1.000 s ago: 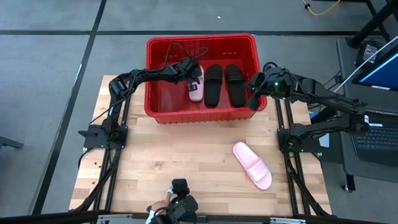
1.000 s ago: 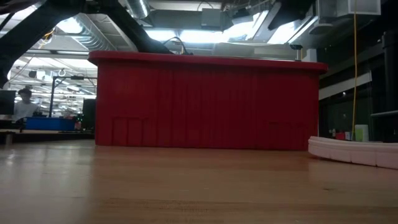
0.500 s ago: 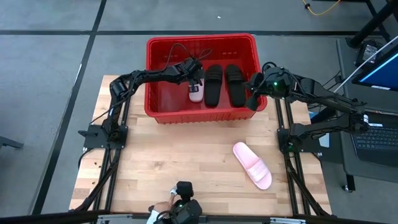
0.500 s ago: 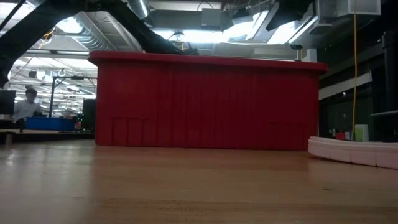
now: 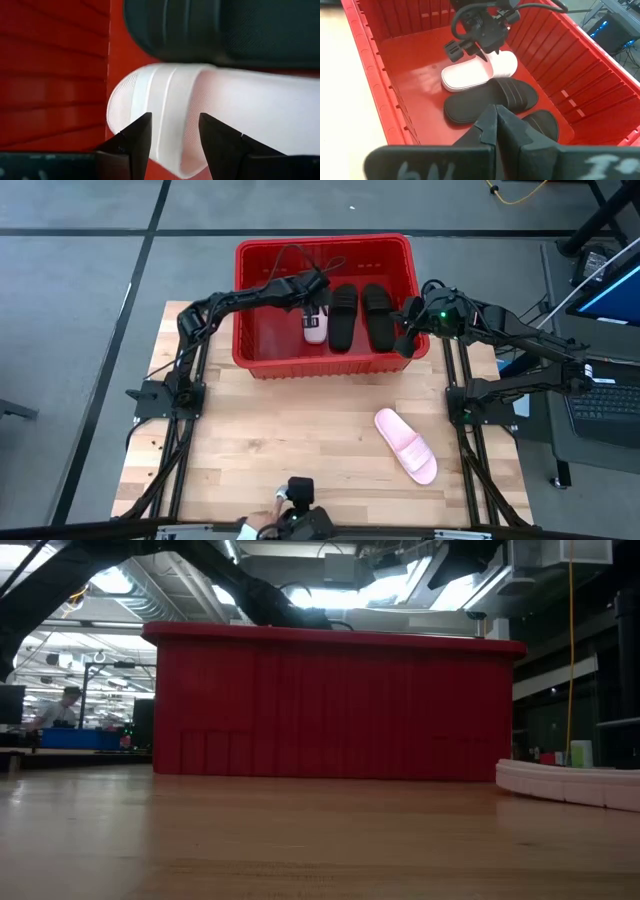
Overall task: Pick and place slides into bin
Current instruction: Put the pink slide into the bin
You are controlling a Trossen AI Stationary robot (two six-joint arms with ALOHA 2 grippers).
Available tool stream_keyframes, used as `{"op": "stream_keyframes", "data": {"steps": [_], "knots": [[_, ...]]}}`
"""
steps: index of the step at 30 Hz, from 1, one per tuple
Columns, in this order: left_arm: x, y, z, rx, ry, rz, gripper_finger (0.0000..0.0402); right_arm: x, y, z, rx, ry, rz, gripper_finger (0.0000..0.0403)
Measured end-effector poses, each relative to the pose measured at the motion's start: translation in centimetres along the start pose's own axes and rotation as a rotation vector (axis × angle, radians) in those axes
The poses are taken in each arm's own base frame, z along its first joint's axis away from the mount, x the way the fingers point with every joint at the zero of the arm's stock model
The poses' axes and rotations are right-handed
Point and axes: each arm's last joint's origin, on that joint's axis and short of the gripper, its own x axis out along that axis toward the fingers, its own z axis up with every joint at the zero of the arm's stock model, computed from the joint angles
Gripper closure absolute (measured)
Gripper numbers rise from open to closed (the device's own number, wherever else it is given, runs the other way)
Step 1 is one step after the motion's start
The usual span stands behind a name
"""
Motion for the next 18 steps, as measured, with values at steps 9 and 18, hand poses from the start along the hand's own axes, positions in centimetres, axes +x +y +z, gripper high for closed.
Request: {"op": "stream_keyframes", "data": {"steps": [9, 18], "knots": [[-4.5, -0.1, 2.6, 0.050, -0.098, 0.047, 0.0242, 0.0, 0.0, 0.1, 0.002, -0.007, -0.001, 0.0392], [-12.0, 0.9, 3.1, 0.009, -0.181, 0.143, 0.0242, 0.0, 0.0, 0.1, 0.005, -0.010, -0.001, 0.0392]]}}
